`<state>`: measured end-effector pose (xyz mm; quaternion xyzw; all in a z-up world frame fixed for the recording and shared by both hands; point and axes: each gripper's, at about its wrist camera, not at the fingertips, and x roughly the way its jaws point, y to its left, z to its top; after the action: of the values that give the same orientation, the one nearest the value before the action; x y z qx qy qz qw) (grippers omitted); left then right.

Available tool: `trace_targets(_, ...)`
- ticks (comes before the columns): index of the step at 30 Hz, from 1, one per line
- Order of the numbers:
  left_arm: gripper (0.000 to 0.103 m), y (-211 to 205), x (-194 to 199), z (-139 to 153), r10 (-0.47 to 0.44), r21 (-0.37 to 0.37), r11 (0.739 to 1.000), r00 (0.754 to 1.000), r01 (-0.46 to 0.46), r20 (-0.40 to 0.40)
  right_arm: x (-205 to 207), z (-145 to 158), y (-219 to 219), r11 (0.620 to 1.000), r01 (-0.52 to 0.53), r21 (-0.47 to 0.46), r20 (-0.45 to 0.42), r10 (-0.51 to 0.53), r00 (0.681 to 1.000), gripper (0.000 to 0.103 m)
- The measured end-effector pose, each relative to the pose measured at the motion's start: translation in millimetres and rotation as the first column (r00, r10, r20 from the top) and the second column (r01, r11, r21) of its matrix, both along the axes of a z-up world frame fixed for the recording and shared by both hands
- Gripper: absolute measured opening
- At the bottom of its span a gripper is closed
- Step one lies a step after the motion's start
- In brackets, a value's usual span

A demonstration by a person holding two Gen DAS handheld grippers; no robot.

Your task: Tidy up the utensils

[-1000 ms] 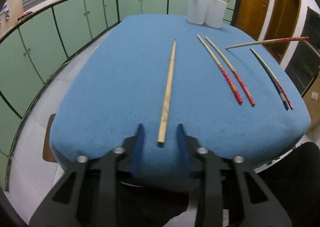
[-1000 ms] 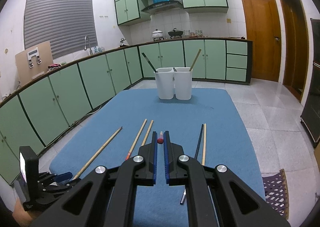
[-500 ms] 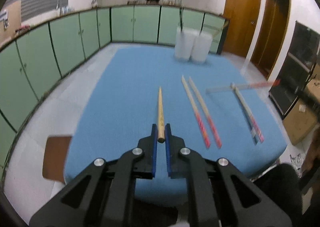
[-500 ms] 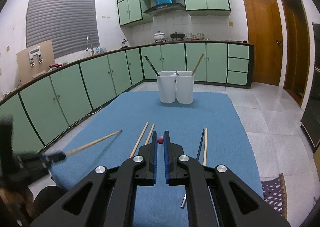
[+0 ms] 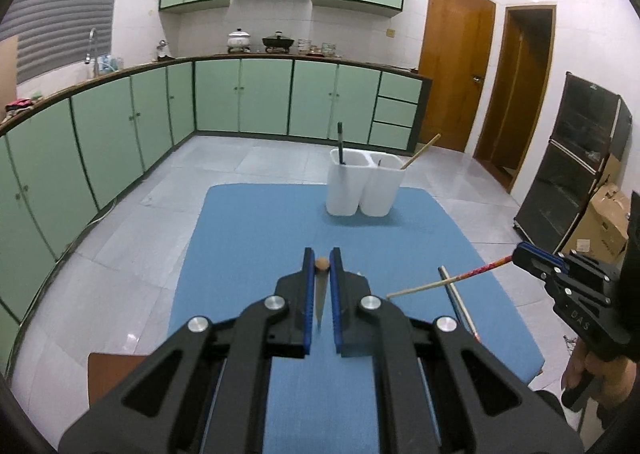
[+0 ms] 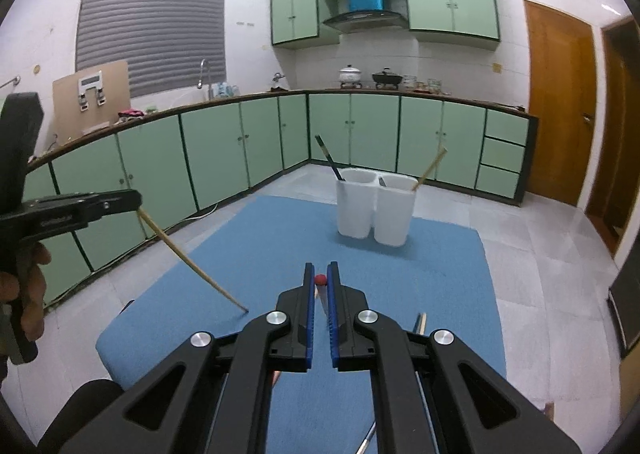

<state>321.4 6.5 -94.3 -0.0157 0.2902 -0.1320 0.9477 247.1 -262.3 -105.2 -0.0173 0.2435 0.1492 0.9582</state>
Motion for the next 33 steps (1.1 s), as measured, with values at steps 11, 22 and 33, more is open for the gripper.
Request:
trace_targets(11, 0.007, 1.4, 78.3, 6.7, -0.084, -0.041, 0.996, 0.995, 0.082, -0.049, 102.5, 34.5, -5.0, 0.996, -0.087, 0.004, -0.131, 0.087, 0.988, 0.006)
trace_targets(22, 0.007, -23.1, 115.2, 47.5, -0.121, -0.009, 0.993, 0.992, 0.121, 0.023, 140.4, 65.5, -5.7, 0.994, -0.109, -0.022, -0.140, 0.105, 0.985, 0.006)
trace_targets(33, 0.007, -81.7, 153.6, 135.1, -0.128, 0.001, 0.991, 0.968, 0.131, 0.215, 194.1, 170.0, -24.0, 0.999, -0.027, -0.043, -0.002, 0.027, 1.000, 0.006)
